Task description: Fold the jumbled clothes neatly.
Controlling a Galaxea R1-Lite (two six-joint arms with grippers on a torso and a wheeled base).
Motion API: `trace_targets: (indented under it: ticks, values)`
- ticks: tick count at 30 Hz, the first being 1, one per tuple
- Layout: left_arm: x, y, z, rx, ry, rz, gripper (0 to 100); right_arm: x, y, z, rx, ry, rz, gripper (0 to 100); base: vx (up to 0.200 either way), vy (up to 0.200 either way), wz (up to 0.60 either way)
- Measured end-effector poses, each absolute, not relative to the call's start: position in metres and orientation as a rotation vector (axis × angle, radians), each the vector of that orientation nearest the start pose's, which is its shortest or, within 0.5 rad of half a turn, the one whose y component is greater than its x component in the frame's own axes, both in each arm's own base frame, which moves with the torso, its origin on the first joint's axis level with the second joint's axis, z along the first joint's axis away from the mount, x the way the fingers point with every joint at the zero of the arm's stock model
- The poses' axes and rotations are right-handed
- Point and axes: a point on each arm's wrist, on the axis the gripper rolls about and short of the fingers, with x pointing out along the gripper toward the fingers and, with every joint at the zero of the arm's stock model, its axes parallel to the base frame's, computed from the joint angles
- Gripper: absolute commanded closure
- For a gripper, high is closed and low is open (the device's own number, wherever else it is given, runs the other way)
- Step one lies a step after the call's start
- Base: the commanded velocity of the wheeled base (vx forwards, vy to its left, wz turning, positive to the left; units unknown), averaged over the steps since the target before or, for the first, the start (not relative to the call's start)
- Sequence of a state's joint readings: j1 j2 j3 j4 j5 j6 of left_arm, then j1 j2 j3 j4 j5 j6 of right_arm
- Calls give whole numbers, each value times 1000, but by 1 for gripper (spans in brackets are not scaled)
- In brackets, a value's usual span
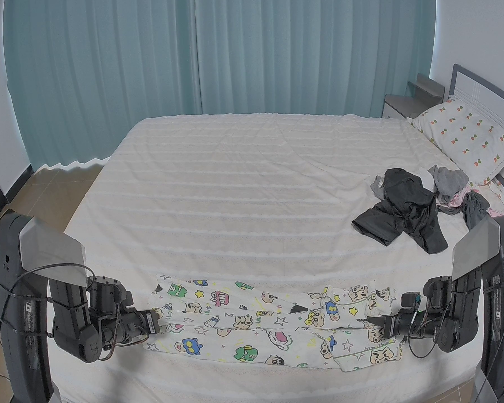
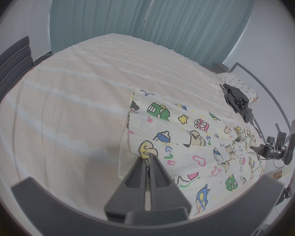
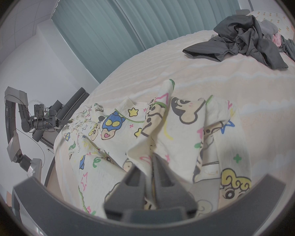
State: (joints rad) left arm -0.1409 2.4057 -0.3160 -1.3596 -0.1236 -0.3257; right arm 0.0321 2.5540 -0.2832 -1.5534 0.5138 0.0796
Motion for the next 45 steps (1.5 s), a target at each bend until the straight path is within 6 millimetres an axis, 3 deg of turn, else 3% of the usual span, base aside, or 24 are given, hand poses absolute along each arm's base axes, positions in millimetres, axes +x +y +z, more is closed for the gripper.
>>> trace_targets:
  ticks: [7, 12, 22, 26, 31, 35, 39, 45]
  values:
    - [276, -39, -56, -379, 761, -94, 0, 266, 19, -78, 246, 731, 484, 0, 0, 0, 0]
    - [279, -24, -49, -466, 699, -46, 0, 266, 10, -64, 250, 693, 439, 0, 0, 0, 0]
    - [270, 9, -19, -962, 636, -15, 0, 264, -6, -23, 284, 571, 376, 0, 0, 0, 0]
    - [268, 15, -2, -1128, 617, -47, 0, 265, 7, -7, 374, 548, 394, 0, 0, 0, 0]
    - [267, 18, 10, -1176, 594, -100, 0, 266, 38, 4, 523, 573, 453, 0, 0, 0, 0]
    - [268, 20, 12, -1157, 571, -129, 0, 272, 54, -1, 589, 603, 468, 0, 0, 0, 0]
    - [266, 20, 8, -1125, 583, -135, 0, 284, 63, -21, 591, 628, 442, 0, 0, 0, 0]
    - [264, 20, 3, -1106, 605, -133, 0, 300, 58, -50, 593, 650, 375, 0, 0, 0, 0]
